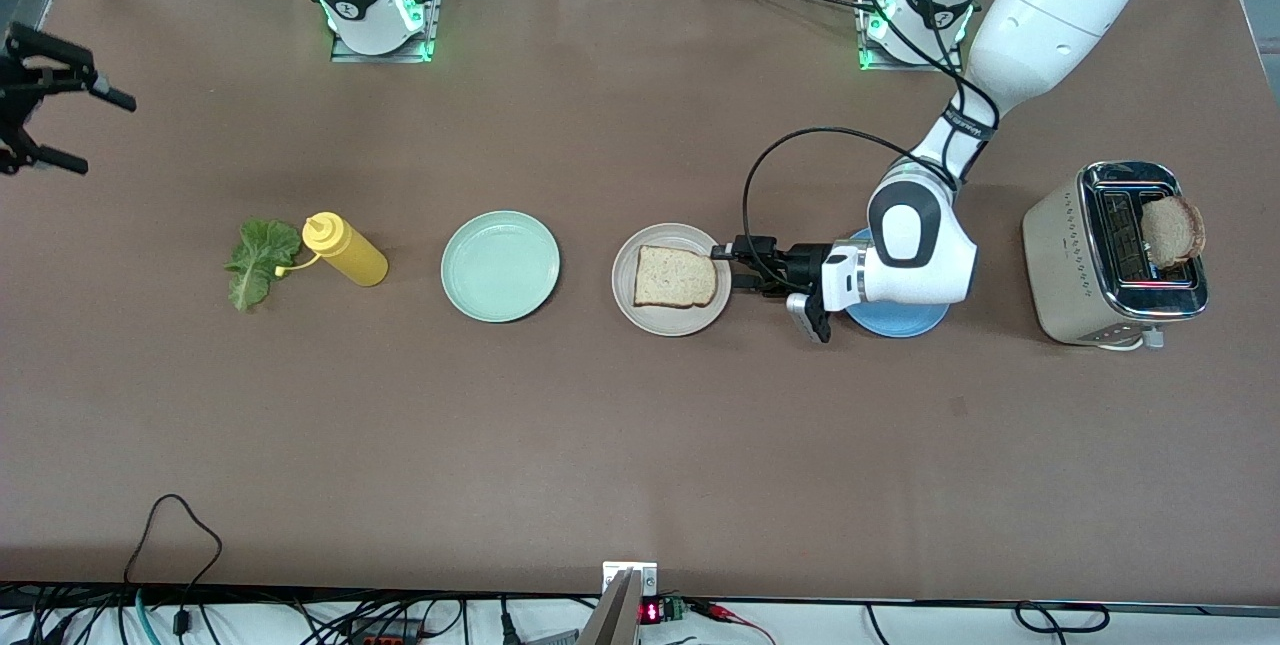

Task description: Make sandwich in beige plate with both arms

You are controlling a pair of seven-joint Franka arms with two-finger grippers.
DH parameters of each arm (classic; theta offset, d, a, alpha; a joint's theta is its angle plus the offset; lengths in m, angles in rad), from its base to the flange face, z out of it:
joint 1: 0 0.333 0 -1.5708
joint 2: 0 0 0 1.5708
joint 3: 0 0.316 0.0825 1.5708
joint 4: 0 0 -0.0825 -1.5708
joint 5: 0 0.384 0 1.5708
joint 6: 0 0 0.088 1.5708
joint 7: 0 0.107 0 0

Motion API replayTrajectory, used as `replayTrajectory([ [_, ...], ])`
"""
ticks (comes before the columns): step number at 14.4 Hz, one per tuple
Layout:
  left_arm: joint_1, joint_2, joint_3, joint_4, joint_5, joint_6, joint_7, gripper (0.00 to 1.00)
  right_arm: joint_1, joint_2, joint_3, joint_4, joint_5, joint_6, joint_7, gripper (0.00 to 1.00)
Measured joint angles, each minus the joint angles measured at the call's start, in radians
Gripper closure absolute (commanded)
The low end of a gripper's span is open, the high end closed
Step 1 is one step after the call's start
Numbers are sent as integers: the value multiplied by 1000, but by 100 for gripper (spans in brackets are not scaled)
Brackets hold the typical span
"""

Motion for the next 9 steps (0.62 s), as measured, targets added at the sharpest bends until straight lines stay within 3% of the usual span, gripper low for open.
replayTrajectory([
  [4,17,-83,11,9,324,-8,-182,0,-81,121,-17,-29,136,-3,-306,0],
  [9,39,-148,20,76,714,-149,-415,0,-155,275,-17,-132,364,-16,-740,0],
])
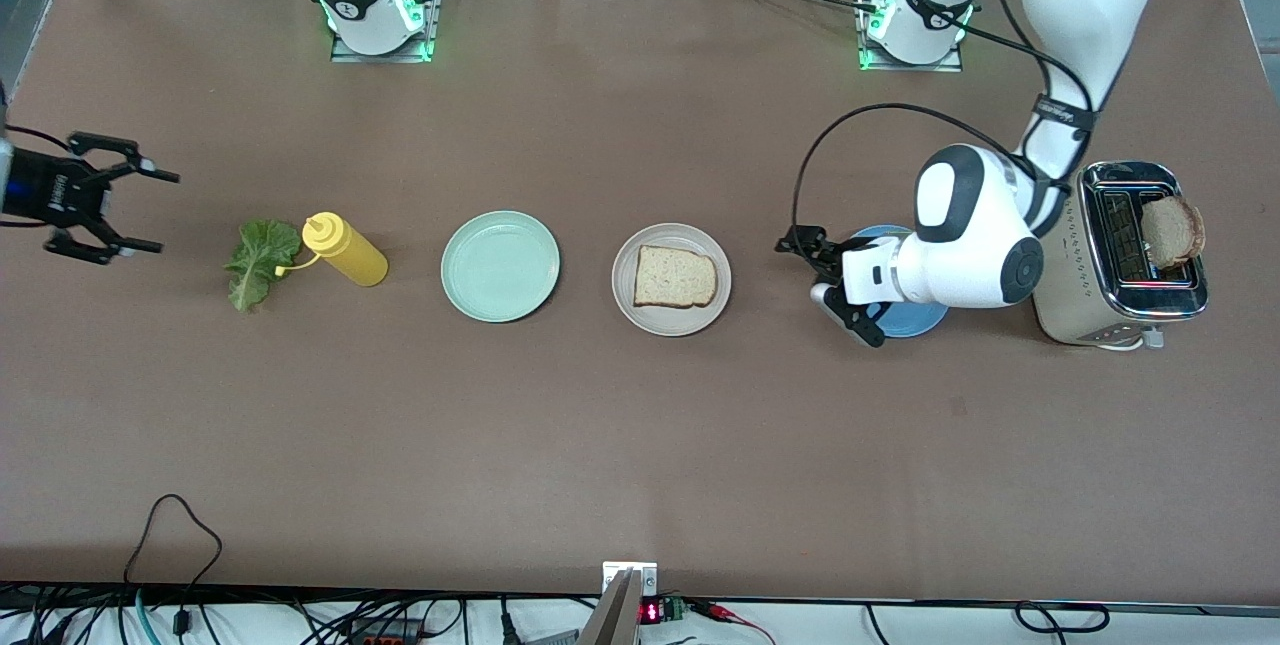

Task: Make sandwich in beige plate with both arms
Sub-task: 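Retract the left gripper while the right gripper reaches the yellow bottle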

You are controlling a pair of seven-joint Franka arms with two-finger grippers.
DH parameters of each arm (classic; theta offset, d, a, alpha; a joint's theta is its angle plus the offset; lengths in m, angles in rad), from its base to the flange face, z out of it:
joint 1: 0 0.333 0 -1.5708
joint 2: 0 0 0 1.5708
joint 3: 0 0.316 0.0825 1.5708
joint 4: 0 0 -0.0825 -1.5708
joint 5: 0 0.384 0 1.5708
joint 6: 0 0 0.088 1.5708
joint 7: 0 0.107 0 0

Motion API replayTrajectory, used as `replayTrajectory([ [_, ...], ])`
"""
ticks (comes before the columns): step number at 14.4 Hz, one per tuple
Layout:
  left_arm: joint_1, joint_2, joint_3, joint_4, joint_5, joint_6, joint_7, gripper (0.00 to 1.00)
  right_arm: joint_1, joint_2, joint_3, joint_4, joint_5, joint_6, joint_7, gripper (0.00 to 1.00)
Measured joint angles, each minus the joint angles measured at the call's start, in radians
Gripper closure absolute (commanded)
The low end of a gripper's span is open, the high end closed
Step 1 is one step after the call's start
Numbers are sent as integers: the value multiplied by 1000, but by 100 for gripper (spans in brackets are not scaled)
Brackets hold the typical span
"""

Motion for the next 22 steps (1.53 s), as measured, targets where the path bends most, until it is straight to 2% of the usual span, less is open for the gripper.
replayTrajectory([
  [5,87,-24,9,99,325,-161,-33,0,-31,174,0,-96,175,-24,-391,0],
  [10,116,-43,12,316,571,-380,-57,0,-33,344,3,-108,317,-71,-703,0],
  [13,127,-58,12,471,621,-504,-57,0,-33,422,9,-107,380,-114,-822,0],
  [15,129,-64,13,565,628,-616,-58,0,-32,456,15,-107,405,-126,-872,0],
  [17,130,-65,14,647,652,-673,-61,0,-29,477,23,-106,427,-136,-913,0],
  [19,132,-65,19,703,662,-685,-68,0,-16,497,32,-106,460,-148,-945,0],
  [22,140,-64,45,723,663,-690,-135,0,6,519,57,-106,487,-154,-955,0],
])
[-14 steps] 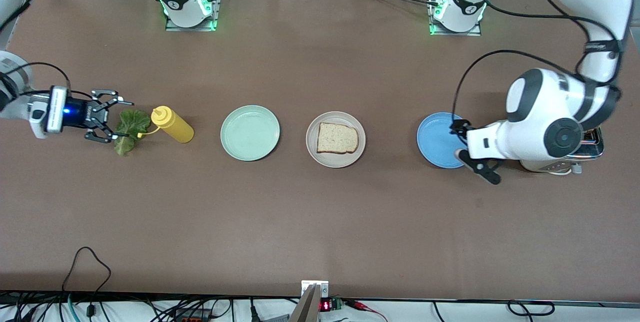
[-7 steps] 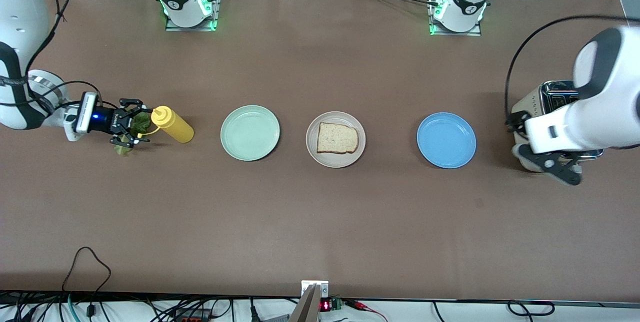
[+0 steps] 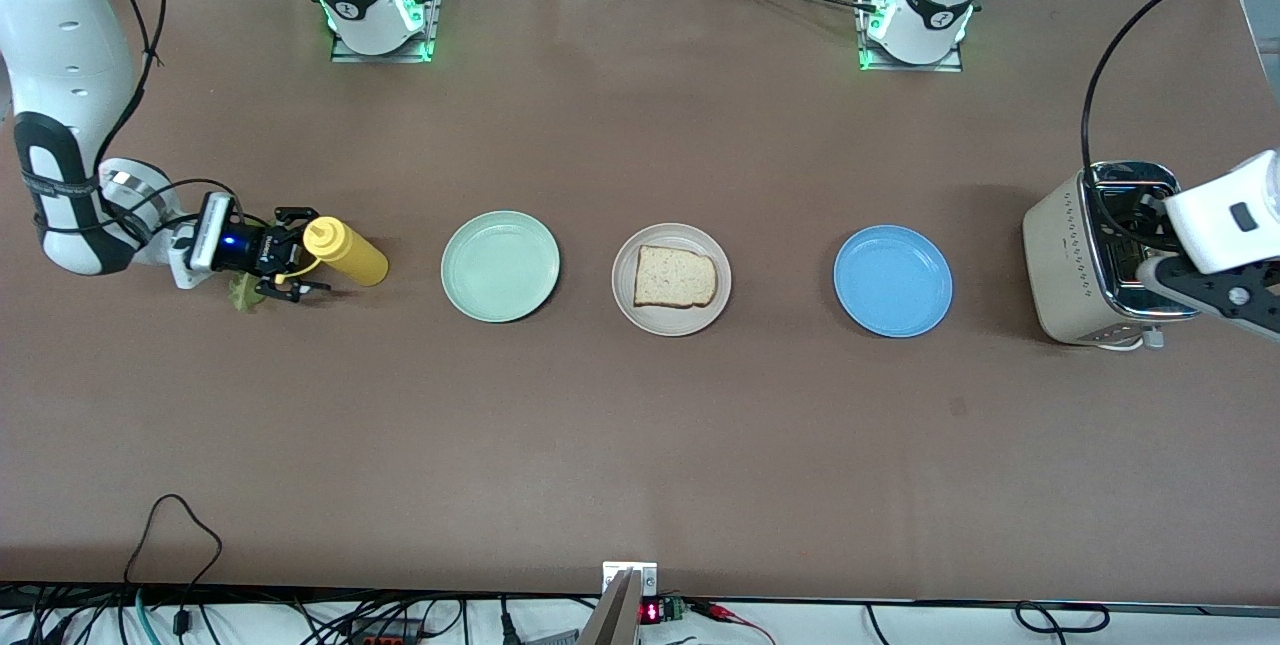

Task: Make sandwich in beige plate with both arms
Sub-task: 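Retract the left gripper while the right gripper reaches the yellow bottle, then grasp the yellow bottle with the right gripper and carry it over the toast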

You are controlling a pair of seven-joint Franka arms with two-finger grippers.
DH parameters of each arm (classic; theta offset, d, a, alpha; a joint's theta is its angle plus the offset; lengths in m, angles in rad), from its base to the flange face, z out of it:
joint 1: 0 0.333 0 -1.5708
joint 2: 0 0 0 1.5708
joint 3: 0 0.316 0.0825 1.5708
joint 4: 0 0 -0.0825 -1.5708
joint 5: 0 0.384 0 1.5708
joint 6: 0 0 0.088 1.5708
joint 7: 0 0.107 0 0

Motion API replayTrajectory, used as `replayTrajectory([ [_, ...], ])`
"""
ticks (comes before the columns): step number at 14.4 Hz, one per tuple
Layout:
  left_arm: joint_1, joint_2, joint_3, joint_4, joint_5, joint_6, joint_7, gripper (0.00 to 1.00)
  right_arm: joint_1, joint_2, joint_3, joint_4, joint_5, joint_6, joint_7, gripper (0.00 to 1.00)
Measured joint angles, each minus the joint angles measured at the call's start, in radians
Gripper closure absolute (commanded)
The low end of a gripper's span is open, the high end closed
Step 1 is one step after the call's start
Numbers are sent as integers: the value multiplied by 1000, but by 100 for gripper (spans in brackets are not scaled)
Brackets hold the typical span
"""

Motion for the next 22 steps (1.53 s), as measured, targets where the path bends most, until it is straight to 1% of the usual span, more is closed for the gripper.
replayTrajectory([
  [4,-1,0,15,-1,-26,-2,-178,0,16,8,30,-9,26,0,-1,0],
  [5,-9,-5,34,-6,-52,4,-200,0,21,9,31,-12,30,0,-1,0],
  [6,-27,-21,74,-27,-95,27,-214,0,25,10,31,-15,31,0,-1,0],
  [7,-57,-51,135,-72,-147,66,-217,0,27,12,31,-17,32,0,-1,10],
  [9,-132,-147,267,-215,-222,165,-217,0,27,13,31,-17,34,0,-2,36],
  [10,-153,-205,302,-295,-232,215,-217,0,27,13,31,-18,34,0,-2,48],
  [11,-162,-258,316,-361,-233,249,-217,0,28,13,31,-18,34,0,-2,57],
  [12,-168,-304,322,-413,-233,267,-217,0,30,13,31,-18,35,0,-2,62],
  [13,-179,-339,326,-452,-233,275,-218,0,32,13,31,-18,35,1,-2,62],
  [15,-200,-377,331,-494,-233,281,-223,0,38,13,31,-15,38,4,-2,62],
  [18,-205,-384,333,-512,-233,283,-227,0,70,-7,16,6,40,48,36,62],
  [20,-203,-384,335,-518,-233,282,-228,0,140,-52,-30,24,40,111,117,62],
  [21,-202,-384,337,-519,-233,282,-228,0,195,-81,-69,33,40,149,168,62],
  [22,-202,-386,337,-520,-233,282,-228,0,266,-108,-120,43,40,187,223,62],
])
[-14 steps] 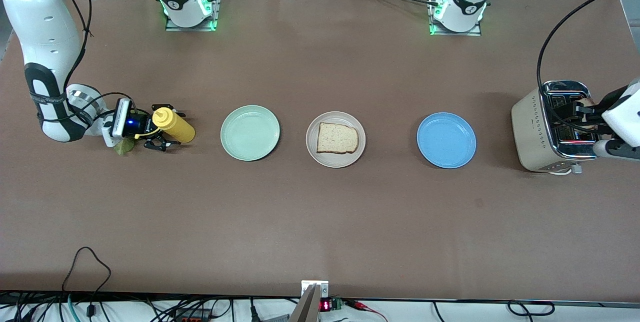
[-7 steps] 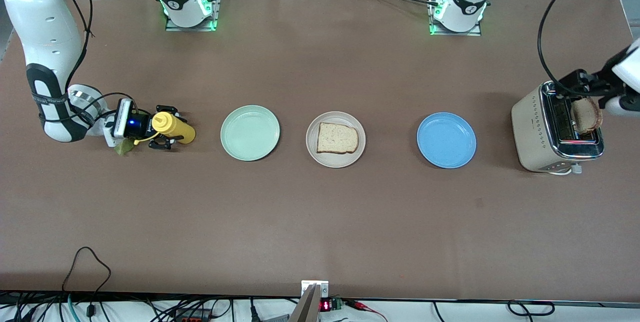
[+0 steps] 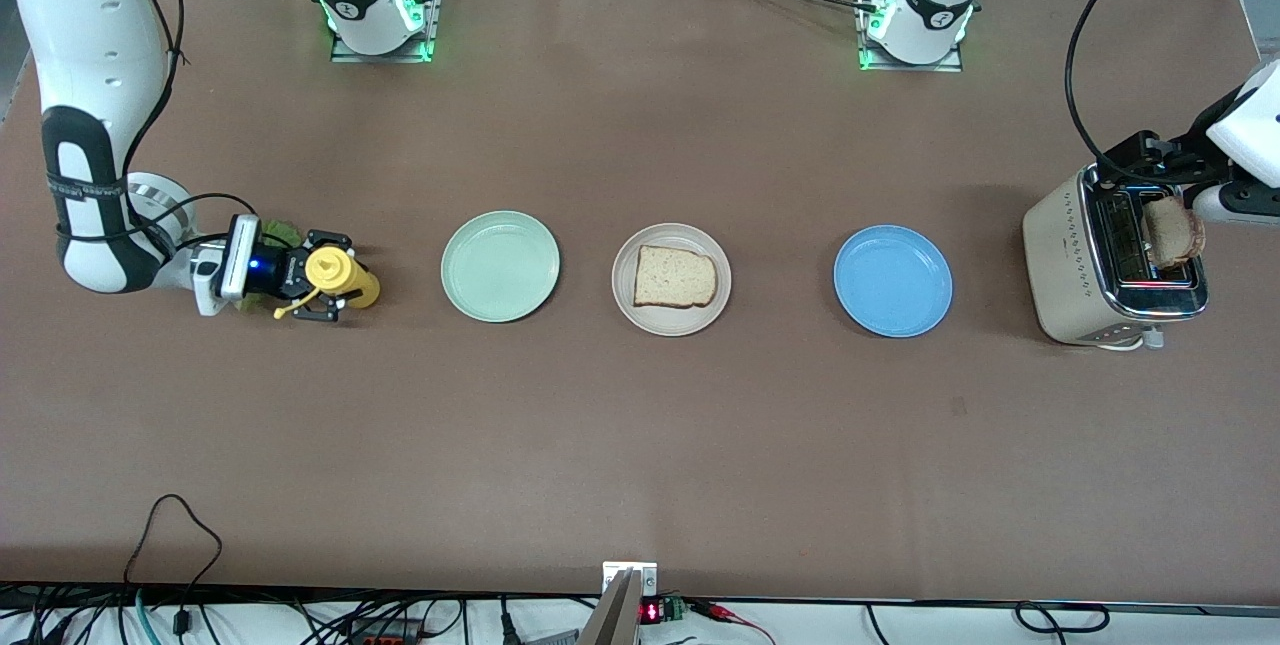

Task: Make sandwich in beige plate with both arms
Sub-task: 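Grasp the yellow bottle with the right gripper and carry it over the toast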

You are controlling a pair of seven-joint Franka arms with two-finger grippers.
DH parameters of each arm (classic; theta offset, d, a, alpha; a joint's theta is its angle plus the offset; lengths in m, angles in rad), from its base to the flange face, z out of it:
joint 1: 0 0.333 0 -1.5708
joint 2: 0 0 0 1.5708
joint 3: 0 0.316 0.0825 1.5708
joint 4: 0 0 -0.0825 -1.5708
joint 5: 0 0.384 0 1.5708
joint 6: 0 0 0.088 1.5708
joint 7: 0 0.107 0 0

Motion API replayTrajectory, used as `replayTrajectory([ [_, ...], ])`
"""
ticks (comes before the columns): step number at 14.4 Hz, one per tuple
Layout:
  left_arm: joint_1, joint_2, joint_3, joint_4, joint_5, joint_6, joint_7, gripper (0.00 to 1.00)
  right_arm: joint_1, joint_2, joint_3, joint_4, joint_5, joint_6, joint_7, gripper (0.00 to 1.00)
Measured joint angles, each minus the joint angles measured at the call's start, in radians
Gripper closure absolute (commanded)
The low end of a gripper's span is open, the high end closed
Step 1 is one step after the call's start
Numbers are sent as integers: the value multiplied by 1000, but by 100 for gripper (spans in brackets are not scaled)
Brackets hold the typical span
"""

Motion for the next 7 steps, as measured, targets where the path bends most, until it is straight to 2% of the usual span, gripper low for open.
replayTrajectory([
  [2,-1,-12,-5,-13,0,0,-1,0,186,-39,-138,22,0,66,120,62],
  [5,0,-42,-9,-52,0,6,-4,0,494,-49,-367,41,0,185,273,62],
  [7,0,-53,-10,-62,0,8,-4,0,655,-49,-466,43,-2,267,369,62],
])
